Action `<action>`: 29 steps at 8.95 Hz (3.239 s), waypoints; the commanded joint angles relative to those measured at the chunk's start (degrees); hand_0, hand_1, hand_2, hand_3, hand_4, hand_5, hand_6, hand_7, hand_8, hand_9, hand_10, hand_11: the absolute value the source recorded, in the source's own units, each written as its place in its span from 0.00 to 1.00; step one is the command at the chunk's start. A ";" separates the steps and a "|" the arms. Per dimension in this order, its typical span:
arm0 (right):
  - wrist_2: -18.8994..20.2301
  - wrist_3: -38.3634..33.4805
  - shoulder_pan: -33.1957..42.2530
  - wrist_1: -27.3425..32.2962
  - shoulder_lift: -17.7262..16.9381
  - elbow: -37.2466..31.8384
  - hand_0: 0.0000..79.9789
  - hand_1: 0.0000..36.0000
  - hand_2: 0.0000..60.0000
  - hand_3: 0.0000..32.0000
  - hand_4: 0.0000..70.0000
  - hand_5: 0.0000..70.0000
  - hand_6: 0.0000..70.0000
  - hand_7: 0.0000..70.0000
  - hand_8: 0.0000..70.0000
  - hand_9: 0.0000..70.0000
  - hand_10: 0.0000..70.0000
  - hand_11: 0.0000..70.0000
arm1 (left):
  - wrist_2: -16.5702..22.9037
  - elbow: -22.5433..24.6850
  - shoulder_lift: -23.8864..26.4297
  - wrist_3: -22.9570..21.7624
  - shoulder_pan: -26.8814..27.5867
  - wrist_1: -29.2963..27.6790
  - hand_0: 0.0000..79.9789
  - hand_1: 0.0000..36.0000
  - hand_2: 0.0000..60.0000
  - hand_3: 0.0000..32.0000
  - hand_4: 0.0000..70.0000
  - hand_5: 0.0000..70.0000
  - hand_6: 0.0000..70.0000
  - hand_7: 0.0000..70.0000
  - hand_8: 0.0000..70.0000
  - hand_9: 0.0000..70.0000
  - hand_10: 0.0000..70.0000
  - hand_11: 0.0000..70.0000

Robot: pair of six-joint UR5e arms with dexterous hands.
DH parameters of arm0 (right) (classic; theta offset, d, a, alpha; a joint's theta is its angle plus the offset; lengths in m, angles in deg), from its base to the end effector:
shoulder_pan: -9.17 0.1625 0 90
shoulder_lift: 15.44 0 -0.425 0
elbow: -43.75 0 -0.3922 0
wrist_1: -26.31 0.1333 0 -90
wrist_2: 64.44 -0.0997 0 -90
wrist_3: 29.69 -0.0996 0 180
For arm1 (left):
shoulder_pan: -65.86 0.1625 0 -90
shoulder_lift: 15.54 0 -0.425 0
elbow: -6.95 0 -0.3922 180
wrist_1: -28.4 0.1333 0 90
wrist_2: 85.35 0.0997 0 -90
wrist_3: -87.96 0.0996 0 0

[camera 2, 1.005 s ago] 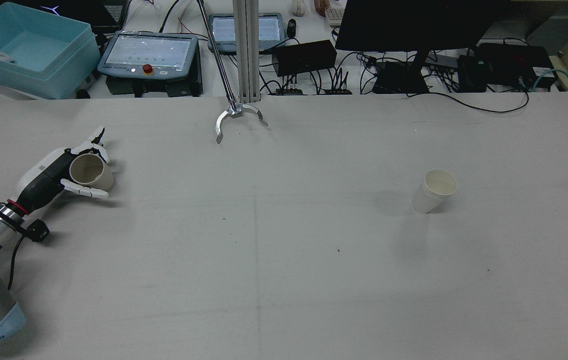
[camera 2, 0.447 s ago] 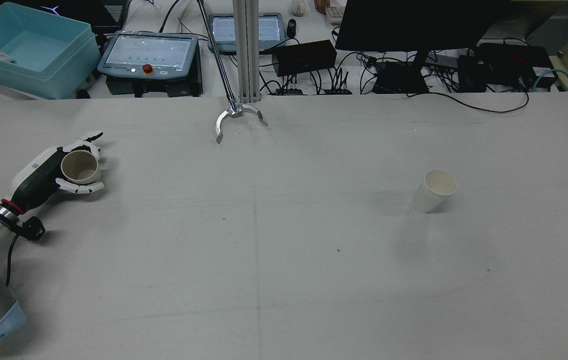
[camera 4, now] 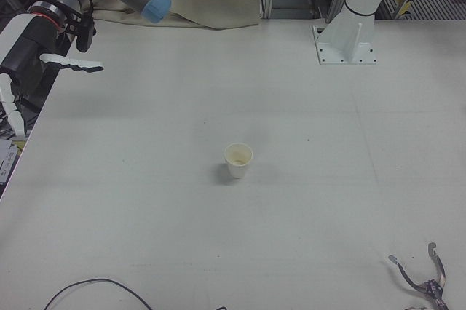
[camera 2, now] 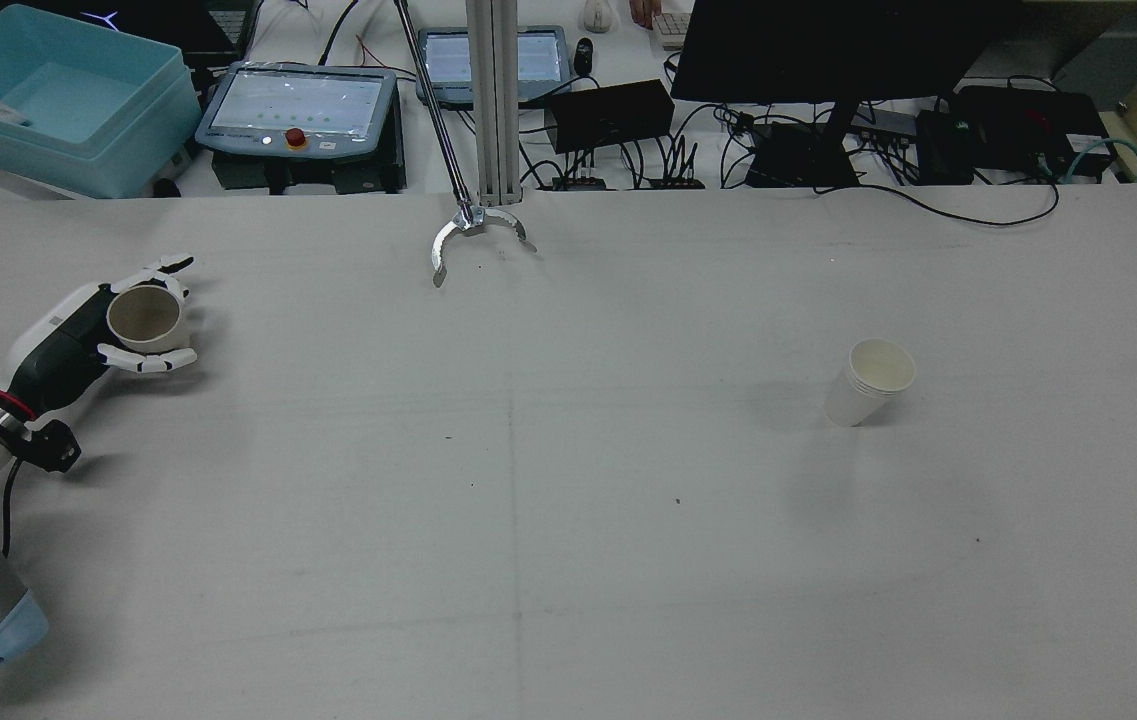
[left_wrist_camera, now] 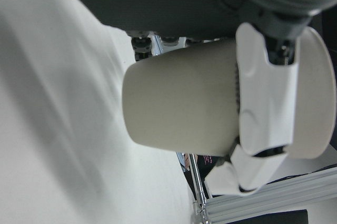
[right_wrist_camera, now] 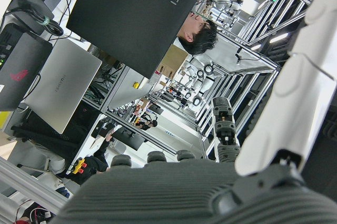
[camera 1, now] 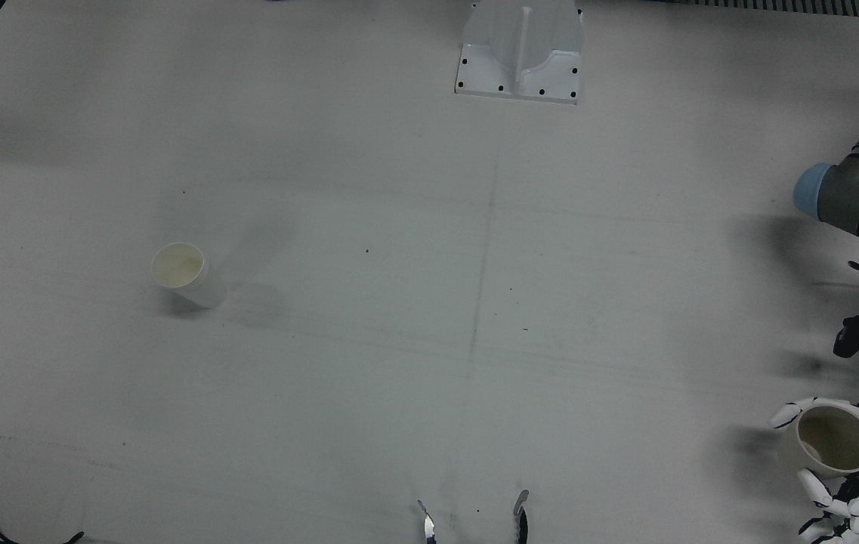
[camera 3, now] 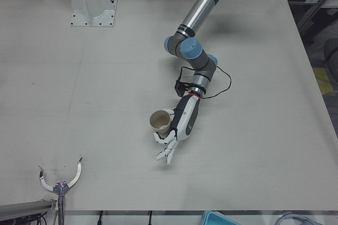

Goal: Pour water
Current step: 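Lift the held cup off the table with the left hand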

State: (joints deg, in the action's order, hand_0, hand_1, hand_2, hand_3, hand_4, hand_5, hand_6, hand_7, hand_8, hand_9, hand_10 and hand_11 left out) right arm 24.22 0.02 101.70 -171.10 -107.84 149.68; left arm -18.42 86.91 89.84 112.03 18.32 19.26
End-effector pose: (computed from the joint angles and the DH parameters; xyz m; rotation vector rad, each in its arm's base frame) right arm 0.1556 -0.4497 0.6016 0.5638 -1.8630 2.0298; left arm 0.2893 -0.5714 0.6094 -0.0081 2.1958 -1.6475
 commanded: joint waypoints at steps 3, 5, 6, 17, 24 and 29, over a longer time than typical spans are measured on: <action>-6.26 6.13 -2.79 0.18 0.56 -0.90 0.62 0.24 0.00 0.16 0.14 0.06 0.00 0.00 0.03 0.02 0.00 0.00 | 0.22 12.13 -0.53 -0.61 -1.15 8.42 1.00 1.00 1.00 0.00 0.59 1.00 0.14 0.35 0.05 0.07 0.15 0.28; -7.80 6.15 -7.44 0.71 2.48 -2.74 0.61 0.19 0.00 0.14 0.16 0.07 0.00 0.00 0.03 0.01 0.00 0.00 | 0.30 14.51 -0.88 -1.23 -1.33 10.36 0.95 1.00 1.00 0.00 0.61 1.00 0.15 0.35 0.04 0.07 0.14 0.26; -7.71 6.24 -7.45 0.71 2.49 -3.18 0.60 0.19 0.00 0.16 0.15 0.06 0.00 0.00 0.03 0.01 0.00 0.00 | 0.30 16.43 -1.84 -1.49 -1.16 11.59 0.74 1.00 1.00 0.00 0.65 1.00 0.17 0.36 0.04 0.07 0.13 0.23; -7.27 3.95 -6.84 0.97 2.49 -1.78 0.61 0.22 0.00 0.21 0.14 0.08 0.00 0.00 0.02 0.01 0.00 0.00 | 1.62 19.53 -1.76 -2.90 -1.42 16.08 0.48 0.30 1.00 0.00 1.00 1.00 0.29 0.33 0.07 0.07 0.11 0.15; -8.05 5.26 -10.94 1.41 2.84 -2.30 0.58 0.12 0.00 0.29 0.13 0.06 0.00 0.00 0.04 0.03 0.00 0.00 | 1.62 19.44 -1.58 -2.90 -1.16 16.26 0.51 0.29 1.00 0.00 1.00 1.00 0.27 0.35 0.05 0.06 0.10 0.14; -22.24 7.65 -15.35 12.01 -1.71 -4.84 0.56 0.07 0.00 0.35 0.08 0.01 0.00 0.00 0.08 0.09 0.05 0.08 | 1.62 19.53 -1.58 -2.90 -1.24 16.26 0.52 0.30 0.99 0.00 1.00 1.00 0.26 0.35 0.05 0.06 0.10 0.14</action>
State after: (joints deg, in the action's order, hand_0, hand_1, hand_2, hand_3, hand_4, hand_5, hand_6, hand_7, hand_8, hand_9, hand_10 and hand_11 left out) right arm 9.47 7.97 88.35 -164.87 -106.55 147.09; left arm -16.79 106.40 88.16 109.11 16.97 35.52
